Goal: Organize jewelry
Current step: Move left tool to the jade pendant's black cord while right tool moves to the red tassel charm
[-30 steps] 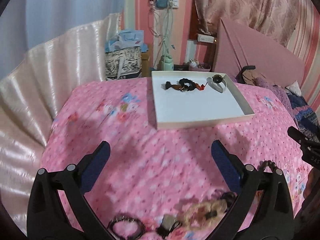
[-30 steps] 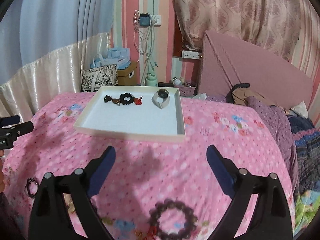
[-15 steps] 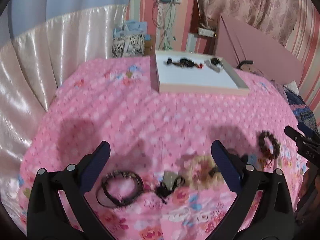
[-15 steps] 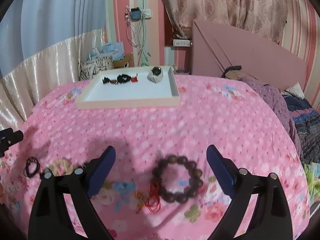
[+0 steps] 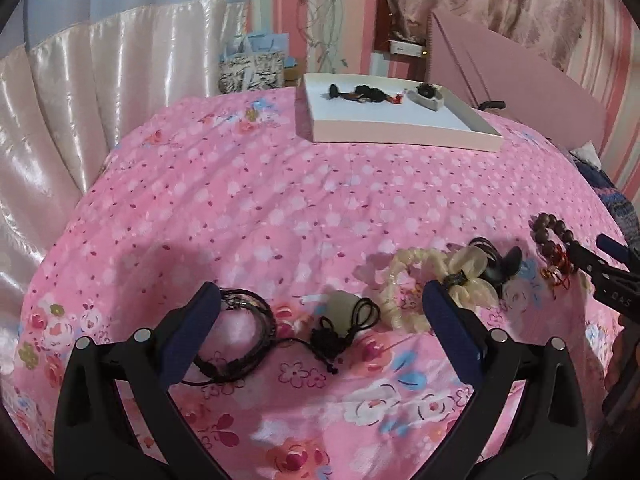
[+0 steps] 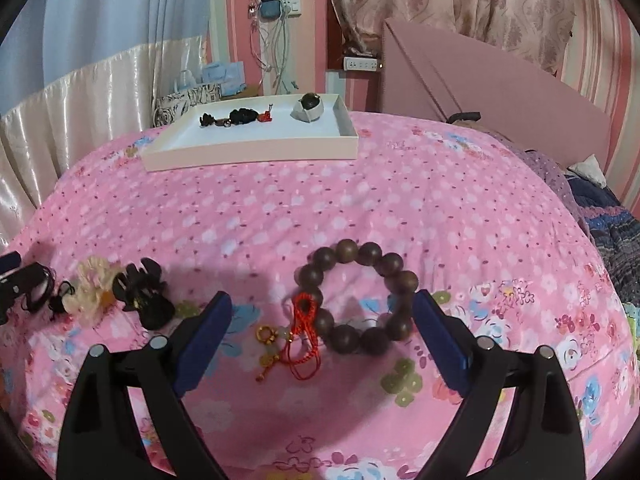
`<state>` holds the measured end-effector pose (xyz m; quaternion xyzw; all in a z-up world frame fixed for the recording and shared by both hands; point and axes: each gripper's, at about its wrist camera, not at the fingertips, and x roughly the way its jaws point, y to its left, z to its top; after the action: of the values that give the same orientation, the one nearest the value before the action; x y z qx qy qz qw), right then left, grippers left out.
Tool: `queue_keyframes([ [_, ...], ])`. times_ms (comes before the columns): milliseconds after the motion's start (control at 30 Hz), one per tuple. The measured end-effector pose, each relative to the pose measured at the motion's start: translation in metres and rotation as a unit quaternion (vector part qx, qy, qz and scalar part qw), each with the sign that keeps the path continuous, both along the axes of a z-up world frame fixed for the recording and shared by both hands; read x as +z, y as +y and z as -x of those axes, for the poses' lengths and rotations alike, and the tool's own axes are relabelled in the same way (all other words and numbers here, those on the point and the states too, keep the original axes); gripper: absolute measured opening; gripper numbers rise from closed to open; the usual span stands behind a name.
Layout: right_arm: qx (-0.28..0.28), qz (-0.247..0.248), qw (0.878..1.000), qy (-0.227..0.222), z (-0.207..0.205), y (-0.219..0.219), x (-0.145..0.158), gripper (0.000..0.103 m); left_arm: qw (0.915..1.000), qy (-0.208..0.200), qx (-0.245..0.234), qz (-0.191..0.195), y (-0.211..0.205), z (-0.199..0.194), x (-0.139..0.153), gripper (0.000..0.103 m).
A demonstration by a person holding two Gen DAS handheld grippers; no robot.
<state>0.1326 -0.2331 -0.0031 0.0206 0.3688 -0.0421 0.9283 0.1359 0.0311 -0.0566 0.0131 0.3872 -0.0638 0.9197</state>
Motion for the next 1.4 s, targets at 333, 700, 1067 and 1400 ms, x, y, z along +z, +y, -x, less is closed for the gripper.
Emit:
queue_keyframes([
  [333, 0.012, 0.028, 0.999, 0.014, -0.001, 0.01, -0.009, 0.089, 0.9986, 0.03, -0.041, -0.013, -0.012, -0.002, -0.016, 0.089],
  [700, 0.024, 0.021, 0.999, 0.037, -0.004, 0.01, -0.02, 0.061, 0.9963, 0.071, -0.049, -0.002, -0.014, -0.013, -0.031, 0.052],
  [1067, 0.026, 0.013, 0.999, 0.034, -0.003, 0.007, -0.017, 0.047, 0.9953, 0.083, -0.05, 0.003, -0.012, -0.014, -0.031, 0.049],
  [1400, 0.025, 0.009, 0.999, 0.031, -0.004, 0.007, -0.017, 0.034, 0.9959, 0.079, -0.043, -0.011, -0.01, -0.012, -0.032, 0.049],
])
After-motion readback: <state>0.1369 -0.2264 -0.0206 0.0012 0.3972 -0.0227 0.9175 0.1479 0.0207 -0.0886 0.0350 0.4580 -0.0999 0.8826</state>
